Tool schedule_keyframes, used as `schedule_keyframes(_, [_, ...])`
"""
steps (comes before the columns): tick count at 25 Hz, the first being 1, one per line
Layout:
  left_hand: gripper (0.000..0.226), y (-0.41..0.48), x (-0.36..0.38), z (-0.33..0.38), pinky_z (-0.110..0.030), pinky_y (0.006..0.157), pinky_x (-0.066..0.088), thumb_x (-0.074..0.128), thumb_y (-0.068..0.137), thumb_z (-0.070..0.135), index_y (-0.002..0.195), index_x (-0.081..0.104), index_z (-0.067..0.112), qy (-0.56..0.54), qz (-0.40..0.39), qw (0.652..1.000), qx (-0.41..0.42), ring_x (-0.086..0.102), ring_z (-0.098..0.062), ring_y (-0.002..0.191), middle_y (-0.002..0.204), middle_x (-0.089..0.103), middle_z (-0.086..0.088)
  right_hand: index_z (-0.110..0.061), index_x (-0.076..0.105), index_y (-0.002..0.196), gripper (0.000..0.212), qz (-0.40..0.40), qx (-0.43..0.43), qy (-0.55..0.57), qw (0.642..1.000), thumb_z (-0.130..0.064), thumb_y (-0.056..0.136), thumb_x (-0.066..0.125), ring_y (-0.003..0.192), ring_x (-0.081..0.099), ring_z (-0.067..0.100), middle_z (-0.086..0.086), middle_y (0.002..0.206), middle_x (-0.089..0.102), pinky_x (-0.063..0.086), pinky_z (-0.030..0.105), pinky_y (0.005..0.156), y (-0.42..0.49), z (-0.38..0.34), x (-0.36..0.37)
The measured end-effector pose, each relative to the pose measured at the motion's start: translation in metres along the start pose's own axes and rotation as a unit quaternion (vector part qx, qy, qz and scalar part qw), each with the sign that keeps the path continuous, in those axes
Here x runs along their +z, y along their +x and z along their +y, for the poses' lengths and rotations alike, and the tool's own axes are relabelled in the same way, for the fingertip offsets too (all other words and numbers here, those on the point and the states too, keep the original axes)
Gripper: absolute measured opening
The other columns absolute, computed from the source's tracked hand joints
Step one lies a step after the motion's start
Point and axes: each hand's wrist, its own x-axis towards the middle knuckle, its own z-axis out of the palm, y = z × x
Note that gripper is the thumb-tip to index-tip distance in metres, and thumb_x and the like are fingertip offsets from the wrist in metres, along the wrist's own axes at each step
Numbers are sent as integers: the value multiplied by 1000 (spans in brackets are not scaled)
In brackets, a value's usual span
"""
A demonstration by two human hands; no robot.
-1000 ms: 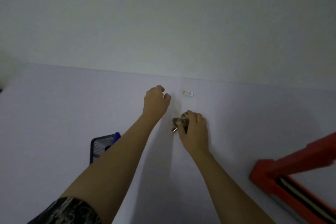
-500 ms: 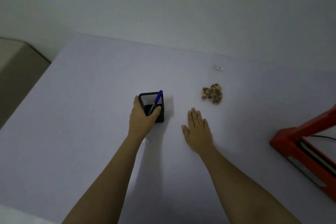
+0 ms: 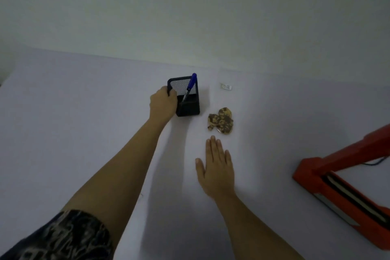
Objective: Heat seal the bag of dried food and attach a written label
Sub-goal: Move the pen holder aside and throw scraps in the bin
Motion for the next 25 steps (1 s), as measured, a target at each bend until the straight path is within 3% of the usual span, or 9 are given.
schedule_keyframes(3, [27,59,18,30,-52,74,57,40,87,18,88,58,-1,2,-30,999,19,62,-32,80,85,61,-19,-15,4,146,65,22,4,-4,1000,-48,92,18,143,-2,14,-1,155,2,2,36,118,2,1,2])
schedule_keyframes(7, [30,105,38,54,-51,78,56,39,90,21,92,59,-1,58,-55,996,27,63,-37,88,92,62,-22,-14,17,146,65,43,12,-15,999,-46,91,28,143,9,14,2,155,17,7,35,114,3,2,4])
schedule_keyframes(10, [35,120,46,56,-50,81,55,37,93,20,101,57,-7,105,-49,993,35,61,-41,96,106,61,-28,-13,20,145,65,51,13,-18,998,-46,90,30,142,11,14,2,154,21,10,37,113,3,3,4])
schedule_keyframes(14, [38,129,55,54,-47,83,54,35,96,24,104,56,-6,99,-37,994,21,60,-39,98,109,61,-26,-13,21,145,65,55,11,-14,998,-45,90,32,142,13,15,3,154,22,13,38,113,2,3,5])
schedule_keyframes(19, [52,101,44,65,-29,90,41,40,96,36,129,41,-4,94,-7,994,48,51,-30,117,130,51,-21,-13,19,145,65,44,7,-17,999,-46,91,29,143,11,15,3,155,18,10,37,115,1,2,3])
schedule_keyframes(22, [50,58,28,46,-18,89,36,43,96,31,135,38,0,82,23,990,111,51,-25,118,133,51,-18,-12,17,145,64,38,7,-29,999,-45,92,26,143,11,16,4,155,17,12,38,115,1,1,2])
schedule_keyframes(25, [42,-11,16,-4,-19,93,37,47,95,23,132,45,3,95,-33,984,150,56,-26,116,130,56,-17,-10,18,145,64,32,8,-37,999,-45,92,24,143,15,19,6,155,20,12,40,114,1,2,2])
